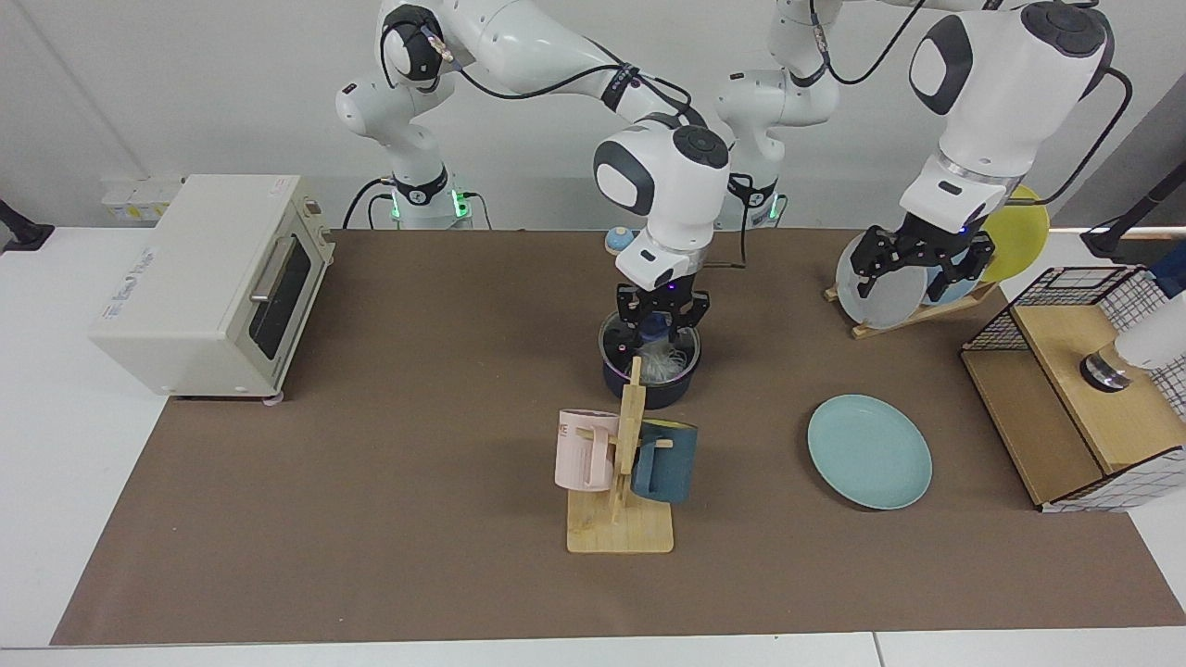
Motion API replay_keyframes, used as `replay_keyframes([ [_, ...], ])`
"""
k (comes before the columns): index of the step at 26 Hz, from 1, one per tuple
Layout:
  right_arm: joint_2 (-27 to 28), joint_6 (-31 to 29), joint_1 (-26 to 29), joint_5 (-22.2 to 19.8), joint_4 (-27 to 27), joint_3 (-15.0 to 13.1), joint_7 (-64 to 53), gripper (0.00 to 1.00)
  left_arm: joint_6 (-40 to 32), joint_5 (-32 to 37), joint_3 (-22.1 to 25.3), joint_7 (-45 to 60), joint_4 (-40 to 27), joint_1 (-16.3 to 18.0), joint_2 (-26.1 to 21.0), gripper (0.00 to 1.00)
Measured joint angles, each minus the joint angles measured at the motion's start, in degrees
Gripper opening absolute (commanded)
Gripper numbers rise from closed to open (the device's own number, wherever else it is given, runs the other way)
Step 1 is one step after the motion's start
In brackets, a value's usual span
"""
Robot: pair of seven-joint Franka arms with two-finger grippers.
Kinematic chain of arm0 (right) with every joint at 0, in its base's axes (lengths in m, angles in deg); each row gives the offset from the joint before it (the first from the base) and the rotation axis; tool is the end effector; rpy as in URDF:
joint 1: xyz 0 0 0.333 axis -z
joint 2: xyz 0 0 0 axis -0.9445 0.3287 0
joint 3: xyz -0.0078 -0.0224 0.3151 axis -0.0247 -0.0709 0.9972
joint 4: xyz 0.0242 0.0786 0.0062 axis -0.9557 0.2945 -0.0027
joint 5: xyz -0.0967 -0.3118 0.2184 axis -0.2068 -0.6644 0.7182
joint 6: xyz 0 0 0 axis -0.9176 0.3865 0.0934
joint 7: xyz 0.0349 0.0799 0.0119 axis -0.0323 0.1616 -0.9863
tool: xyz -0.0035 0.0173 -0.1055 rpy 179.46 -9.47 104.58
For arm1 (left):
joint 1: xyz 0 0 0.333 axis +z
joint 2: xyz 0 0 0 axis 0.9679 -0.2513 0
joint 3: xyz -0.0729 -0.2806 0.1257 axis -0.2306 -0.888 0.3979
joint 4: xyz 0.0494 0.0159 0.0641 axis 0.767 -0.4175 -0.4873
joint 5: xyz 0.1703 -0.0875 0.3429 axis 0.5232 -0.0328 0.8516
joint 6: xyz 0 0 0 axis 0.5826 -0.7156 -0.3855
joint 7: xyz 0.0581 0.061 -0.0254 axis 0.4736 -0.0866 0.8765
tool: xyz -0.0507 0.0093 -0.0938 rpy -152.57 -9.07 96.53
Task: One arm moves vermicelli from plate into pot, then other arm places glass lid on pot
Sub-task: 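Carry the glass lid over the saucepan with the right gripper, then lower the glass lid onto the saucepan and open the right gripper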
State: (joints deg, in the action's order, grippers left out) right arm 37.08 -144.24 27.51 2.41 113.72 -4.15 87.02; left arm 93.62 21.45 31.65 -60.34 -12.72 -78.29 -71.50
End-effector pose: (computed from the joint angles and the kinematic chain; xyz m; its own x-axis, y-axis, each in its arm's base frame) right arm 0.5446 0.4754 0.4188 0.9896 -0.1022 0.1012 -0.1080 -0.9927 0.0538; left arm 0.5931 -0.0331 0.6011 0.9875 -0.1348 0.0812 -0.1342 -0.9909 -0.0129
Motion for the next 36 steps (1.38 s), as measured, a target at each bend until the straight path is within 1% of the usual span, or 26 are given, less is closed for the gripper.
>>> replay_keyframes([
  [11,0.15,-0.53,0.00,0.13,0.03,0.02,0.00,0.00,0.00,0.00,0.11,-0.03,0.02,0.12,0.00,1.00],
  [14,0.28,-0.59,0.01,0.63,0.08,-0.04,0.00,0.12,0.00,0.00,0.13,-0.03,0.02,0.12,0.00,1.00],
  [15,0.30,-0.60,0.03,0.80,0.08,-0.06,0.00,0.23,0.00,0.00,0.13,-0.03,0.02,0.12,0.00,1.00],
  [17,0.31,-0.71,0.12,1.08,0.07,-0.07,0.00,0.79,0.00,0.00,0.13,-0.04,0.02,0.12,0.00,1.00],
  [18,0.31,-0.75,0.15,1.23,0.07,-0.07,0.00,0.94,0.00,0.00,0.13,-0.04,0.02,0.12,0.00,1.00],
  [19,0.31,-0.76,0.17,1.36,0.06,-0.09,-0.01,0.99,0.00,0.00,0.11,-0.04,0.02,0.12,0.00,1.00],
  [29,-0.05,-0.28,0.39,1.77,-0.11,-0.27,-0.01,0.99,0.00,0.00,0.03,-0.06,0.03,0.12,0.01,1.00],
  [33,-1.34,1.00,1.66,1.76,-0.49,-0.43,-0.02,0.99,0.00,0.00,0.02,-0.07,0.04,0.12,0.01,1.00],
  [36,-3.35,2.53,2.88,1.72,-0.64,-0.60,-0.25,0.99,0.00,0.00,0.02,-0.08,0.04,0.12,0.01,1.00],
])
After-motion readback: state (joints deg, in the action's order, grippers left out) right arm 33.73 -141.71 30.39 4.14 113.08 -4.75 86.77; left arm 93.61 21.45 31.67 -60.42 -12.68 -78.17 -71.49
